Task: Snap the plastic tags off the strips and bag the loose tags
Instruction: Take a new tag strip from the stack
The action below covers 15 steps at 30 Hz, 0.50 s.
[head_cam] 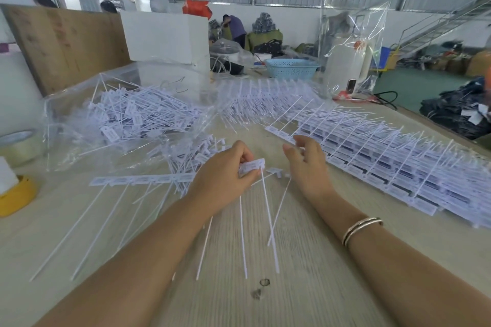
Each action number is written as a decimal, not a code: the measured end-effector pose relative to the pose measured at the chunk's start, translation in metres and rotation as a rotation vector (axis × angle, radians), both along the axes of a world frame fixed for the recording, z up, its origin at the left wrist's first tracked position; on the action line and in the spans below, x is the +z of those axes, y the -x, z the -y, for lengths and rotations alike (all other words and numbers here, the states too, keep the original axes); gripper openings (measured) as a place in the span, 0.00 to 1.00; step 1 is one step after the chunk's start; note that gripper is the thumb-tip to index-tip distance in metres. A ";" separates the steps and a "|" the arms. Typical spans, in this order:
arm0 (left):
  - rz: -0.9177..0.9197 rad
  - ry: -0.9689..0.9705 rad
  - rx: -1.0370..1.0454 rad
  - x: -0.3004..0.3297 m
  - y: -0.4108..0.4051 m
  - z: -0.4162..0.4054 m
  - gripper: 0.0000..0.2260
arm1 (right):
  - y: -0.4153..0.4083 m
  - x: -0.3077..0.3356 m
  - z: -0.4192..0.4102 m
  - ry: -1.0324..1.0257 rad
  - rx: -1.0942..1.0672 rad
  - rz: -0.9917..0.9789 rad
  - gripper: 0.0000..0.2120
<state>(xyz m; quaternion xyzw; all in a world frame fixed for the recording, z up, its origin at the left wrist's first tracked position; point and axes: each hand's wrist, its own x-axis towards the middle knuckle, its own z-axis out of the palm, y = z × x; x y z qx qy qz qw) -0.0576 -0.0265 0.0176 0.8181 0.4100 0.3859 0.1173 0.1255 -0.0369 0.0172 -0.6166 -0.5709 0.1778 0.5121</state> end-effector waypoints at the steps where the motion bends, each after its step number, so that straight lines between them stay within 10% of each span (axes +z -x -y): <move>1: -0.011 -0.014 0.004 0.000 -0.001 0.000 0.09 | 0.001 0.001 0.002 -0.056 0.088 -0.032 0.13; 6: -0.073 -0.103 -0.035 0.003 -0.007 0.007 0.09 | 0.009 -0.002 0.003 -0.005 0.391 0.256 0.11; 15: -0.367 -0.125 0.069 0.008 -0.002 0.008 0.11 | -0.003 0.000 -0.002 0.050 0.478 -0.242 0.12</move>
